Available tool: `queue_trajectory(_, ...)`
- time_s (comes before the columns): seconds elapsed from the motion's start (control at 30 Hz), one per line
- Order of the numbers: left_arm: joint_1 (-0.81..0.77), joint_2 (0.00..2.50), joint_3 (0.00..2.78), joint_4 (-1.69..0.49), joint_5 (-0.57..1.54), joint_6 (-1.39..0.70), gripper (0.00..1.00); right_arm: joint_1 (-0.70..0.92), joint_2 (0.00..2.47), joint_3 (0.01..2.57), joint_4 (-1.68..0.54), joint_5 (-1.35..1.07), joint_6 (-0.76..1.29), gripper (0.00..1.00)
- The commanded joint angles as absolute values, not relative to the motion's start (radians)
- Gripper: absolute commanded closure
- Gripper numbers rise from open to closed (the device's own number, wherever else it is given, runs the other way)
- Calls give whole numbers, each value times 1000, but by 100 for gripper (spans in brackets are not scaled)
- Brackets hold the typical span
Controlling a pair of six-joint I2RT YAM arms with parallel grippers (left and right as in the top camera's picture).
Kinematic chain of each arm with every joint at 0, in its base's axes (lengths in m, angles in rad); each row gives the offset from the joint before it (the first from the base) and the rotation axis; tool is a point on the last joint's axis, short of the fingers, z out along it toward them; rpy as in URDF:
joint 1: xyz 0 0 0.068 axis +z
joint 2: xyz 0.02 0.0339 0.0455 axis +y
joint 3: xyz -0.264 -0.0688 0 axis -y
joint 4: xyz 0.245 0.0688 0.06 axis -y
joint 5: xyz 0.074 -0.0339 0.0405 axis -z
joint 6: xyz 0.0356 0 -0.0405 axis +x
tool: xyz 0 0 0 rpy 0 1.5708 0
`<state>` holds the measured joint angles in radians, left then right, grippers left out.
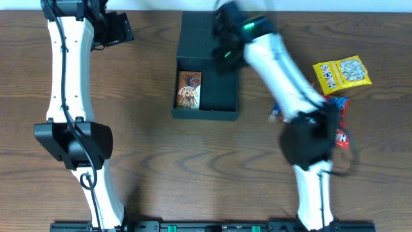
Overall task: Pack container
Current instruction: 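Move the right gripper to the yellow Hacks bag and grasp it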
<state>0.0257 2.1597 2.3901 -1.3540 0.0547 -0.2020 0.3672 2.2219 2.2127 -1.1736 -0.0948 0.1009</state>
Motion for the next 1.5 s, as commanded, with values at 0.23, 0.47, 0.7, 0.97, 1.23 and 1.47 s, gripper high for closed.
queue_trajectory(0.23, -36, 2155, 2300, -1292, 104, -198, 5, -44, 2119, 2228, -1277, 21, 242, 99)
queue_trajectory(0.47, -78, 2155, 2243, -1243, 104, -199, 5, -162, 2129, 2228, -1209, 94, 277, 66)
queue_trajectory(0.7, -95, 2155, 2240, -1242, 103, -199, 5, -225, 2152, 2223, -1097, 178, 272, 1)
queue_trajectory(0.97, -95, 2155, 2240, -1241, 103, -199, 5, -250, 2284, 2223, -1090, 274, 443, 1)
queue_trajectory(1.23, -95, 2155, 2240, -1251, 104, -204, 5, -251, 2391, 2223, -1081, 273, 862, 1)
queue_trajectory(1.47, -95, 2155, 2240, -1261, 104, -206, 5, -257, 2457, 2223, -1063, 211, 887, 1)
